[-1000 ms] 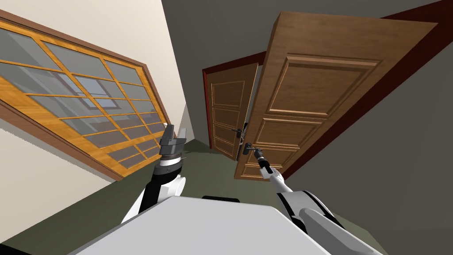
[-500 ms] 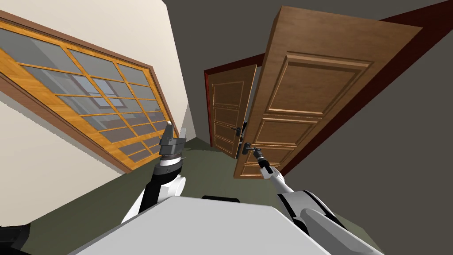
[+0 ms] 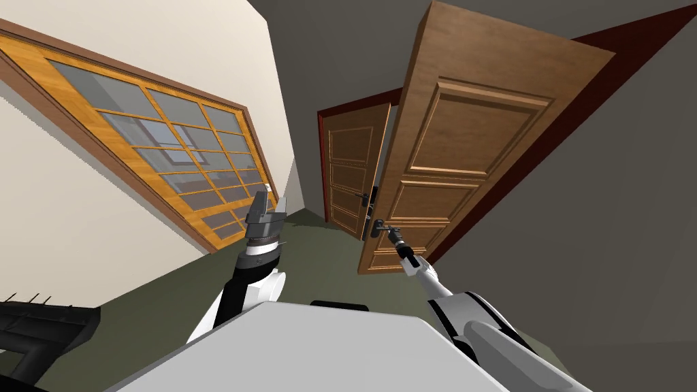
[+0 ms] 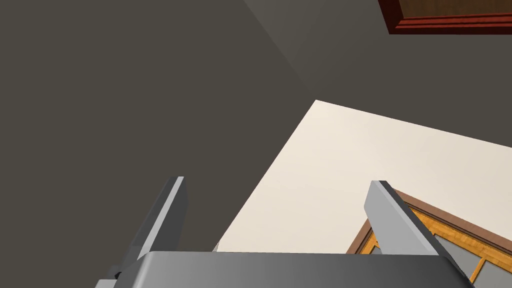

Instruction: Pull the door open

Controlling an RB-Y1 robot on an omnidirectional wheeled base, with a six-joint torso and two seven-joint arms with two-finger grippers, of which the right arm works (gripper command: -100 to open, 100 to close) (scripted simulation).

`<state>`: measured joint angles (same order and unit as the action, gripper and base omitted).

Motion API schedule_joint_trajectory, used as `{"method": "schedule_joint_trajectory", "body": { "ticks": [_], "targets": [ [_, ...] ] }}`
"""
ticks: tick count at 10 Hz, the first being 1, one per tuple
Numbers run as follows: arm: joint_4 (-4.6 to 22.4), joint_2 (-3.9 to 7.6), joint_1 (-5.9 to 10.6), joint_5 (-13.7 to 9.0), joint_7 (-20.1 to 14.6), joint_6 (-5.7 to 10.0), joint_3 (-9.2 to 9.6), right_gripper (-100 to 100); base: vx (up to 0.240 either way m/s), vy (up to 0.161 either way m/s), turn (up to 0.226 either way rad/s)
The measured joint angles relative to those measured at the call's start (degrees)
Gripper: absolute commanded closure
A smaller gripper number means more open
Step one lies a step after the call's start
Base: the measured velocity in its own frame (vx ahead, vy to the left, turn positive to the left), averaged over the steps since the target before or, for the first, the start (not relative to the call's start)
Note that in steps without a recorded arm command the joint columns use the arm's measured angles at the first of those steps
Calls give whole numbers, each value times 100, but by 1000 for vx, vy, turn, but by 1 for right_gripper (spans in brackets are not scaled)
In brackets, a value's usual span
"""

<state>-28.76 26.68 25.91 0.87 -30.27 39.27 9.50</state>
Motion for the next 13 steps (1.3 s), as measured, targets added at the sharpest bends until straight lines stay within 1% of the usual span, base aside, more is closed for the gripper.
{"method": "schedule_joint_trajectory", "body": {
  "ticks": [1,2,3,4,5,6,7,8,9,10,11,12,13],
  "targets": [
    [-105,16,-51,30,-66,9,66,100,-85,-53,16],
    [-107,8,-76,40,-77,7,85,100,-152,-95,65],
    [-107,67,-96,75,-151,71,158,100,-223,-121,68],
    [-181,121,-123,103,-242,122,221,100,-198,-112,65],
    [-155,174,-114,143,-348,215,310,100,-189,-143,67],
    [-205,235,-159,189,-462,299,408,100,-187,-129,74],
    [-313,304,-234,232,-575,358,503,100,-202,-116,41],
    [-215,326,-193,275,-659,490,589,100,-187,-111,40],
    [-288,382,-250,307,-737,551,658,100,-81,-54,-6],
    [-290,387,-281,316,-753,550,674,100,-90,-70,23],
    [-312,442,-325,332,-794,596,717,100,-137,-96,56],
    [-212,482,-286,351,-857,736,768,100,-129,-125,79],
    [-262,560,-330,375,-938,855,835,100,-155,-141,71]
  ]
}}
